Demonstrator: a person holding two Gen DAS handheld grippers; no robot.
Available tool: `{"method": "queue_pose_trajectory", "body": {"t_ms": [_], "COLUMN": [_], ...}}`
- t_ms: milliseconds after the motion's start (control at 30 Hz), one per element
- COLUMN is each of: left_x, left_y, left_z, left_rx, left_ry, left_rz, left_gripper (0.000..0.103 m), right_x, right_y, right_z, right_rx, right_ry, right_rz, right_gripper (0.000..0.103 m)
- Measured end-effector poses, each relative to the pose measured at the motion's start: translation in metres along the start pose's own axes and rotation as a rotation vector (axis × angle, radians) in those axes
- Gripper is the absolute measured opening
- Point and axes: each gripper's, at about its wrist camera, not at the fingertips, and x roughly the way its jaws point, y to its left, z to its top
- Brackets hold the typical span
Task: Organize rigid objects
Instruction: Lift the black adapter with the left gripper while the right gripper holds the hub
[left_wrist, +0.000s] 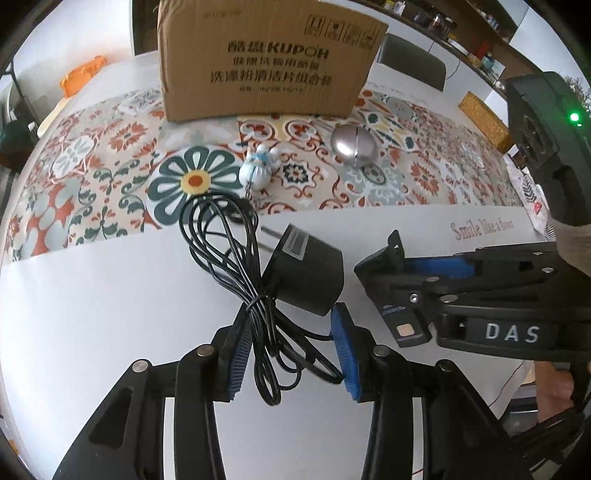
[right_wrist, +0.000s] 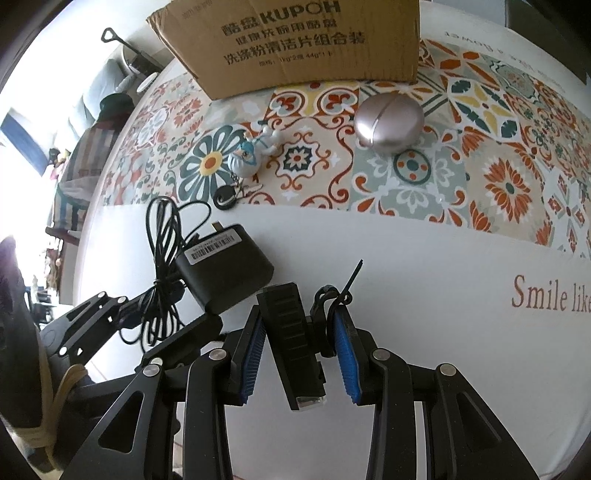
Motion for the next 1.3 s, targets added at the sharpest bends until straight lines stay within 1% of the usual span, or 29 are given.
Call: {"method": "queue_pose_trajectory", "body": {"t_ms": [133,200,333,400,467,567,700,767,1033,1133,1233,1267,1300], "left_x": [0.005,0.009,0.011,0.013,0.014,0.014,0.014,0.017,0.031,0.037,0.040,0.041,0.041], "left_y": [0.005,0.007,0.008,0.006,0.005,0.002,0.001,-0.001,-0.005,-0.008,-0.009,-0.009,-0.009], "left_z": [-0.001,0.001,0.003,0.004,0.006,0.010,0.015,0.019,0.030,0.031,0.032,0.032,0.032], "left_rx": [-0.034,-0.048,-0.049,-0.045,-0.040,-0.023,-0.012,-0.004,0.045,0.073,0.078,0.080,0.081], "left_ry": [0.018,0.046,0.061,0.071,0.078,0.075,0.079,0.086,0.115,0.123,0.120,0.113,0.103], "left_rz": [-0.027,-0.036,-0.027,-0.016,-0.009,0.017,0.046,0.065,0.111,0.127,0.109,0.094,0.084], "left_gripper": [0.042,0.042,0.043,0.045,0.053,0.060,0.065,0.071,0.081,0.081,0.081,0.076,0.075], "right_x": [0.001,0.001,0.001,0.002,0.002,0.003,0.003,0.002,-0.003,-0.002,-0.002,-0.002,-0.002], "right_y": [-0.001,-0.002,-0.003,-0.003,-0.004,-0.004,-0.004,-0.005,-0.014,-0.016,-0.018,-0.019,-0.020], "right_z": [0.000,0.000,0.000,0.000,0.000,-0.001,-0.001,-0.001,0.001,0.000,-0.001,-0.001,-0.001], "right_rx": [0.004,0.005,0.006,0.007,0.012,0.016,0.018,0.023,0.046,0.046,0.050,0.053,0.054], "right_ry": [0.003,0.002,0.001,0.004,0.010,0.011,0.012,0.007,-0.002,0.001,0.002,0.001,0.001], "right_rz": [0.003,0.003,0.007,0.008,0.008,0.013,0.014,0.013,-0.005,-0.004,-0.004,-0.004,-0.005], "right_gripper": [0.037,0.037,0.037,0.037,0.037,0.037,0.037,0.037,0.037,0.037,0.037,0.037,0.037]}}
